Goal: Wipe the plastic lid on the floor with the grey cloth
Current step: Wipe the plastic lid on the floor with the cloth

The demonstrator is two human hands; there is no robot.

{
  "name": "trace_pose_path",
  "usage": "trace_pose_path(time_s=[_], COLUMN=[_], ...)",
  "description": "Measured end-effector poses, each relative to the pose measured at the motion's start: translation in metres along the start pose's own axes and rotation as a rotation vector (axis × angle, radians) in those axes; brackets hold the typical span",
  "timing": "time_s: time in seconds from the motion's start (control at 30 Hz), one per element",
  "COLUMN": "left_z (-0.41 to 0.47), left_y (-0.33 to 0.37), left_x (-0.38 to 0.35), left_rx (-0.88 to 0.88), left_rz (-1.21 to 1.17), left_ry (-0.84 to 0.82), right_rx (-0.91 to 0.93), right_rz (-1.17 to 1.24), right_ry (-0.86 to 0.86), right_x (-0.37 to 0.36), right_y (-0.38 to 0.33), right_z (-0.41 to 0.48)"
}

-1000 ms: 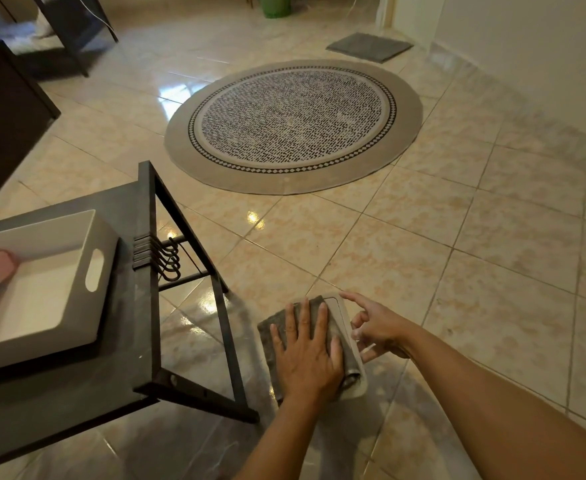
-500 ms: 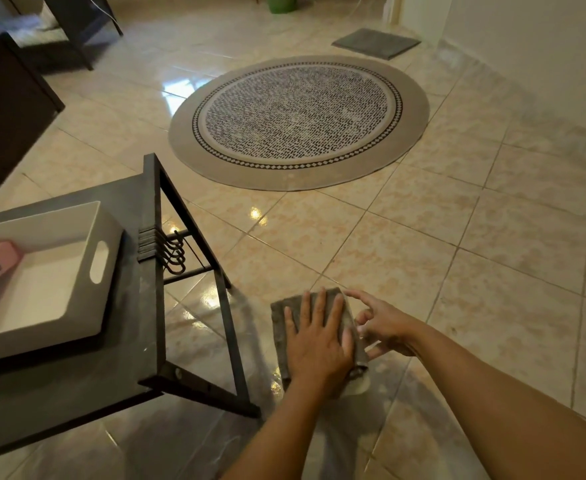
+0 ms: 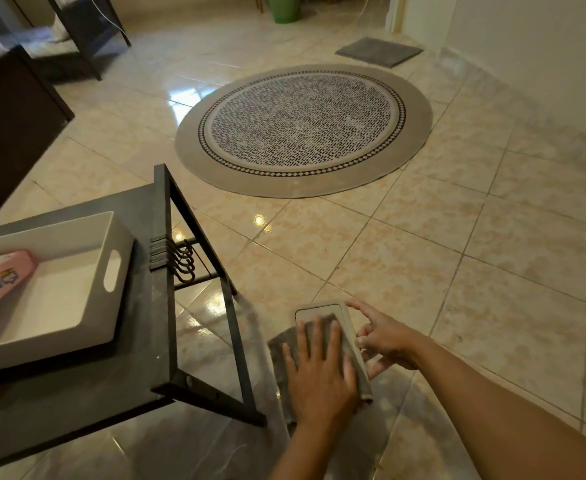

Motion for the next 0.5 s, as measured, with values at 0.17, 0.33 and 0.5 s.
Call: trace_pose_path(time_s=[0.17, 0.33, 0.5], left_z=[0.008, -0.021, -0.005], left_y=[0.003, -0.014, -0.001], left_x=[-0.002, -0.002, -0.003], left_rx=[-0.051, -0.005, -0.050], left_rz=[0.071, 0.025, 0.075], left_ry=[-0.032, -0.024, -0.054], right_rx=[0.026, 0.024, -0.002], right_rz=[-0.013, -0.013, -0.009], right_ry=[0.028, 0.036, 0.008], right_x=[0.001, 0.000, -0.001], right_y=[-0.002, -0.002, 0.003], right_z=[0.003, 0.002, 0.001])
Point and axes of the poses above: each hand's wrist, its own z-axis towards the middle knuckle, its own x-axis out of the back of the hand, y = z × x, the point moved 10 cm from there along z, towards the middle knuckle, and after that the axes turned 8 degrees about -y, right-handed, at the moved point
